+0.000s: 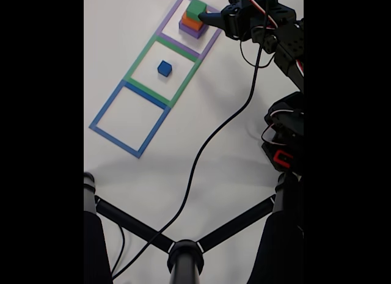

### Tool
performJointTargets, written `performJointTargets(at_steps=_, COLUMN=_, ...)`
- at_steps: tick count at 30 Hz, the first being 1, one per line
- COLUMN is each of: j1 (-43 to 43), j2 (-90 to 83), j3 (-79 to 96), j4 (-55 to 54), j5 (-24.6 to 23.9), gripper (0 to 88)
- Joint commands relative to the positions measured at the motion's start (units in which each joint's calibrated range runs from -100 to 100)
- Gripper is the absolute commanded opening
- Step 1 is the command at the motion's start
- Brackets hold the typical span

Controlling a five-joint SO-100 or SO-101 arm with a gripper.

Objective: Tower of hanoi

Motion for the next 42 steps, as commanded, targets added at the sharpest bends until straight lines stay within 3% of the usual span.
performJointTargets(at_steps=1, j1=-0.89, j2=3.23, j3=0.90, j4=-9.94, j5=0.99, gripper=32.0)
performJointTargets(at_steps=21, j1=-2.11, j2=25.34, j3=6.72, j4=-45.64, j5=0.99, gripper=33.3)
performJointTargets(at_steps=42, j1=-3.10, j2=37.28, j3=5.45, j4=-57.78, j5=0.99, gripper=33.5)
